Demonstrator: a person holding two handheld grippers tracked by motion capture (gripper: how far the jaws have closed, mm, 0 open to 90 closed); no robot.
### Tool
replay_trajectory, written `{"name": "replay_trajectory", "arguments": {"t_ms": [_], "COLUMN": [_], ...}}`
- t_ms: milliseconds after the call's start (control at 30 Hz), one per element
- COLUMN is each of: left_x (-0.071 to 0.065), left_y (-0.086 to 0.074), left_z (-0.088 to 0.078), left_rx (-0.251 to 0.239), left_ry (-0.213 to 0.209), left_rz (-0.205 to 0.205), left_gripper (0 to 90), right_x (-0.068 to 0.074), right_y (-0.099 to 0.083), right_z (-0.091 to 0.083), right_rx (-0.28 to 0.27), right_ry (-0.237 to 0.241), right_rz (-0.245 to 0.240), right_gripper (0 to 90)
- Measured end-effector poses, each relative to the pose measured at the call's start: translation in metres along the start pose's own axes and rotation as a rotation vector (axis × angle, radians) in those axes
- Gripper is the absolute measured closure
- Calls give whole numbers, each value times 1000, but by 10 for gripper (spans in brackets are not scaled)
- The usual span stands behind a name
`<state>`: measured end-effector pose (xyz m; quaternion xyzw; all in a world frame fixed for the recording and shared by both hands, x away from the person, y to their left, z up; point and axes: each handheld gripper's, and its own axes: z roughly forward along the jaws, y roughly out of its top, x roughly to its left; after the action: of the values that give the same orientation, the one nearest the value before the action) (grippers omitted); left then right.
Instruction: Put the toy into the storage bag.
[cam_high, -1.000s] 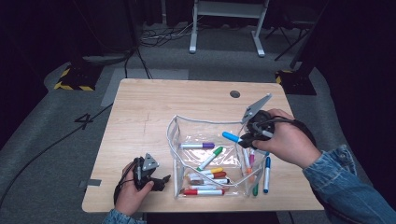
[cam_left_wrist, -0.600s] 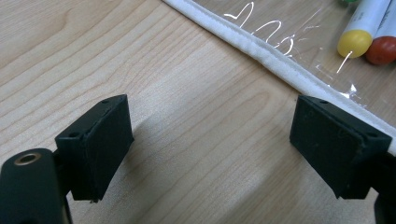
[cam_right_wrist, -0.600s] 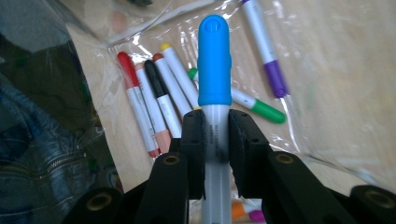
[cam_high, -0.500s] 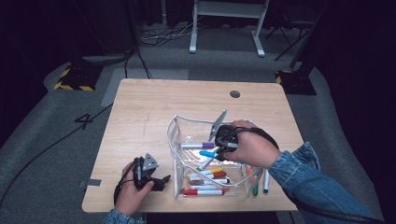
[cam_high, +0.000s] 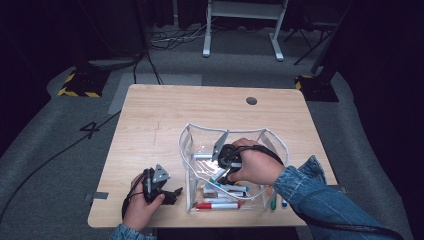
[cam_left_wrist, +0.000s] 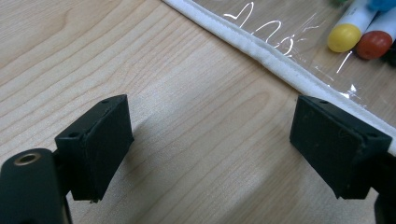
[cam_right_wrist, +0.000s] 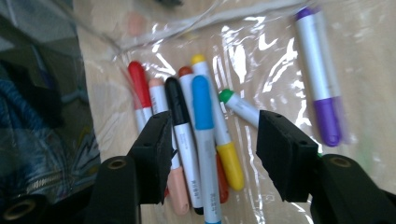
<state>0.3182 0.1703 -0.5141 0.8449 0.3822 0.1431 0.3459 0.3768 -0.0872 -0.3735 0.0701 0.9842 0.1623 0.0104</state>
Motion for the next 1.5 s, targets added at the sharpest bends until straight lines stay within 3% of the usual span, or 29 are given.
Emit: {"name": "replay_trajectory", "arguments": {"t_ms": [167,433,800,933,1133,1500], "left_x": [0,0,0,0,0,0], "left_y": [0,0,0,0,0,-1], "left_z": [0,0,0,0,0,-1], "left_rx": [0,0,0,-1,1,4], "left_ry": [0,0,1,7,7,2], "left_rz": [0,0,0,5,8,6], "left_gripper": [134,134,134,135,135,136], "right_x": [-3,-8,-15,-17,-21,-24], "right_y": [-7,-38,-105,-132,-171,-216], "right_z": [-30,-84,-141,-155,-148,-86], "right_rx": [-105,-234,-296,-293,-267,-210], "right_ry": [-69,-155,-277,-328,-343,-302], "right_rz": [54,172,354,434,559,688], "right_gripper": [452,479,507,515,509,469]}}
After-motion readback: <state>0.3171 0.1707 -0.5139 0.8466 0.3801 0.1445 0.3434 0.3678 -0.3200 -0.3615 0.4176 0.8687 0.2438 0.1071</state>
